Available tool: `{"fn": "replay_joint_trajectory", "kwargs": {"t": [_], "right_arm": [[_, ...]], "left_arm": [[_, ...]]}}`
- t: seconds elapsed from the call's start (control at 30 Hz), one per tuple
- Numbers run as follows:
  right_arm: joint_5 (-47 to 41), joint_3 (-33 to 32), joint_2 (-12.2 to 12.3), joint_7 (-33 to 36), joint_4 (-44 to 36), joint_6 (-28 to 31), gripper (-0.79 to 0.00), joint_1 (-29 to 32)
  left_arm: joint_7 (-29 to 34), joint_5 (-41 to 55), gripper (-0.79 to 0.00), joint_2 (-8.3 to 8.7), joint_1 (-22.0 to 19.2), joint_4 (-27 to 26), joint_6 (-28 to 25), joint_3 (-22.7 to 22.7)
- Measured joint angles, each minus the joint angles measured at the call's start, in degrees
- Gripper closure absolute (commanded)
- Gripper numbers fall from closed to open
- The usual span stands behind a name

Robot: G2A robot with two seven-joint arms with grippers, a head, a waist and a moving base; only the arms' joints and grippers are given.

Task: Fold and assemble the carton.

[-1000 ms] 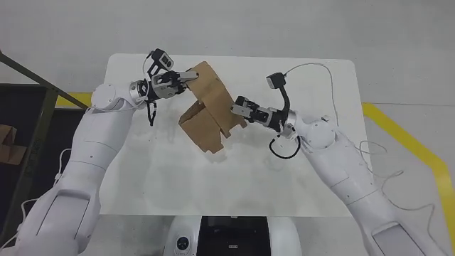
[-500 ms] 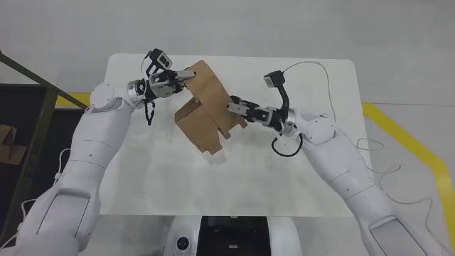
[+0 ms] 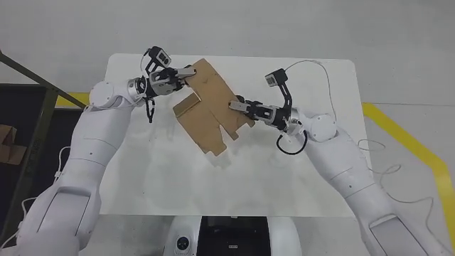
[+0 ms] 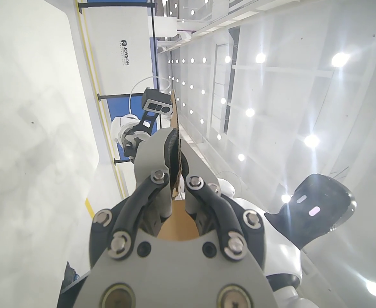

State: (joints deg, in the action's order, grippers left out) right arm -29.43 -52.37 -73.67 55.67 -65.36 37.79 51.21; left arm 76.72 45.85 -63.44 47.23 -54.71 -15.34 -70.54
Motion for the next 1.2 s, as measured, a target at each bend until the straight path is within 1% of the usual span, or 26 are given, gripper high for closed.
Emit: {"fn": "replay_joint_trajectory", "kwargs": {"t": [0.13,0.23,0.33,0.5,0.63,0.87,1.07,1.2], "right_arm": [[-0.81,-1.18,0.12,-1.26,0.53,-2.13,0.0,0.0],[0.35,-2.38,0.28,-4.29,0.24,-3.66,0.0,0.19],[3.79,-3.77,0.47,-9.65,-1.15,-4.59,0.0,0.85],[13.17,-6.11,0.74,-24.39,-5.61,-10.49,0.0,3.1],[15.89,-7.32,0.74,-32.0,-9.29,-14.26,0.0,5.24],[12.71,-7.78,-0.08,-41.57,-13.57,-21.01,0.0,8.38],[18.16,-5.09,-1.03,-49.39,-16.65,-24.38,0.0,10.23],[20.49,-3.54,-1.74,-53.88,-17.96,-24.92,0.0,11.25]], "left_arm": [[-0.6,-0.15,-0.785,0.23,-0.09,-0.42,-1.64,-1.34],[-1.99,-0.78,-0.785,0.54,0.32,-1.07,-2.84,-2.67],[-3.7,-2.2,-0.785,0.91,1.22,-2.33,-4.26,-3.95],[-7.0,-4.66,-0.785,1.38,3.95,-6.17,-5.86,-5.38],[-9.96,-6.72,-0.785,1.36,5.71,-8.9,-5.93,-5.0],[-15.4,-12.37,-0.785,1.09,8.13,-13.66,-7.55,-3.11],[-18.69,-14.63,-0.785,0.58,9.46,-15.89,-7.75,-0.89],[-19.33,-15.75,-0.785,0.33,9.61,-16.76,-7.9,0.27]]}}
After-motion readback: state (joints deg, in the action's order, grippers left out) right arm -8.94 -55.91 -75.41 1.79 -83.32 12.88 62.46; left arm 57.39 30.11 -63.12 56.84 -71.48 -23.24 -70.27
